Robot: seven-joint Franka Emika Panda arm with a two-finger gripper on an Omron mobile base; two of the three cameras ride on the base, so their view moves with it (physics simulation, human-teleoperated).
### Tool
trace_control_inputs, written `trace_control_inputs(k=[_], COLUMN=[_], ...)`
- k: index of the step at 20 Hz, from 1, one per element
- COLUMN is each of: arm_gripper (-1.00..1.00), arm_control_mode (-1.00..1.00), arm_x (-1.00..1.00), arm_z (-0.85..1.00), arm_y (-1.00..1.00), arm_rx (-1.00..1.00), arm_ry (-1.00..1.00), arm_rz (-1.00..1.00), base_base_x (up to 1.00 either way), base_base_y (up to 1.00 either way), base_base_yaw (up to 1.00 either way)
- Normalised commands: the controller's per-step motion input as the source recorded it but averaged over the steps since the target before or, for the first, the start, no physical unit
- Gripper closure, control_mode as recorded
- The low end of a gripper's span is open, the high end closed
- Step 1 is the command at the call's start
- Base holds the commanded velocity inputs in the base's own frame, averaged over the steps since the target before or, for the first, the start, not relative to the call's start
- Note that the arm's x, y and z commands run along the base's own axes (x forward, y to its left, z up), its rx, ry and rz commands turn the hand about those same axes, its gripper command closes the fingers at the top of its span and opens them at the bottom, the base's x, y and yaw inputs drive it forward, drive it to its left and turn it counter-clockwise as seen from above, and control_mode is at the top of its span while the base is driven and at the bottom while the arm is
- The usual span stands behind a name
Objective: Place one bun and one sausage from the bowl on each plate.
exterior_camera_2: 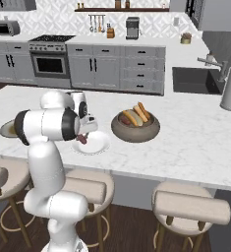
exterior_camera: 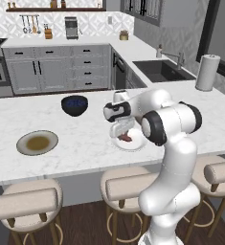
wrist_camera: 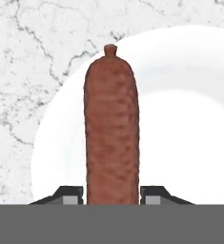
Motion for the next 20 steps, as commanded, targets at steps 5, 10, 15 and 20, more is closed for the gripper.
trace_control_inputs(k=[5,10,15,20], arm_gripper=[1.00,1.00,1.00,1.00], arm_control_mode=[-1.00,-1.00,-1.00,-1.00], arm_x=[-0.17,0.00,0.04,0.56], arm_z=[-0.01,-0.13,-0.02,-0.01], arm_y=[0.01,0.00,0.00,-0.01], arm_rx=[0.00,0.00,0.00,0.00], arm_ry=[-0.07,-0.01,-0.01,0.00], arm_rz=[0.00,0.00,0.00,-0.01], base_base_x=[0.00,0.00,0.00,0.00], base_base_y=[0.00,0.00,0.00,0.00], base_base_yaw=[0.00,0.00,0.00,0.00])
